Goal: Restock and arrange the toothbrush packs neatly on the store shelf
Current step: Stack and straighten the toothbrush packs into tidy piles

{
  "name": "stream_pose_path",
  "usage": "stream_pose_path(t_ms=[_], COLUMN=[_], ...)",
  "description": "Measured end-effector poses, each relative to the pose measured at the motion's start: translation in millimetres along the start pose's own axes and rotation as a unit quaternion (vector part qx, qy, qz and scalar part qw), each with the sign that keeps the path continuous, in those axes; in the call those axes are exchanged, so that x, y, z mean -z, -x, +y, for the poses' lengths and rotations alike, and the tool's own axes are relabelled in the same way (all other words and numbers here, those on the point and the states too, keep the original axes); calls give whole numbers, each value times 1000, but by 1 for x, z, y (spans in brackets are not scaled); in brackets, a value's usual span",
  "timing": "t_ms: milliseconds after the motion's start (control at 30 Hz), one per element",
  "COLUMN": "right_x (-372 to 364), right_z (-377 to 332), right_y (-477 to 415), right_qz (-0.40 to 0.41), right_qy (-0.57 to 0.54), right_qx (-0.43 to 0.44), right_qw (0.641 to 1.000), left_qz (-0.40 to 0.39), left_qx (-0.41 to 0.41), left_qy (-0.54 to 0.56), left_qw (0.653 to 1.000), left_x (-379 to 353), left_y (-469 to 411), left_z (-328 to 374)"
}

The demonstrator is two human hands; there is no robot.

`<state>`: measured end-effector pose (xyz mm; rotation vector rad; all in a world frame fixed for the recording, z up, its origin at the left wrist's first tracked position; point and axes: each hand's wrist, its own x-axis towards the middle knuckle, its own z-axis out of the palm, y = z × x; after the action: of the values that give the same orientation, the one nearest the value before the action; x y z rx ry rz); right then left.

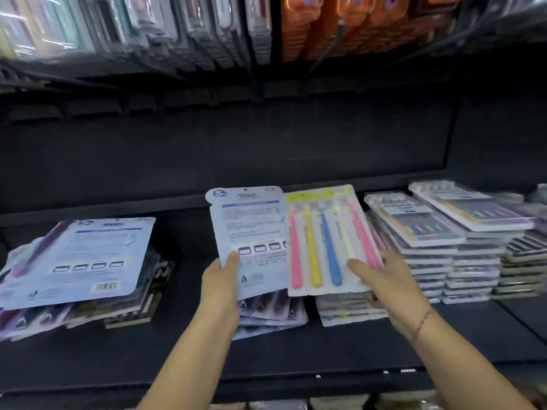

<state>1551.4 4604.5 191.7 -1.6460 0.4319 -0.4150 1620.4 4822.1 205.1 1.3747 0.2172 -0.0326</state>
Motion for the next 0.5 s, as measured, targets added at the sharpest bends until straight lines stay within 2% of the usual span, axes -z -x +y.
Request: stream_pose_path(t_ms=[67,333,500], right_x=[12,22,17], right_z=[6,20,13], right_y=[-2,-7,-6], right_qz=[12,70,59], right_qy=[-75,-199,-278], right_qx=[-33,-97,-85], right_qw=[997,973,955], left_qz=[19,26,22], left_qx=[0,-41,-48], left_qy=[4,-32,-8], left_qw=[1000,998,999], left_x=[3,42,53], left_y=[-3,-10,0], left_z=[0,-12,-11])
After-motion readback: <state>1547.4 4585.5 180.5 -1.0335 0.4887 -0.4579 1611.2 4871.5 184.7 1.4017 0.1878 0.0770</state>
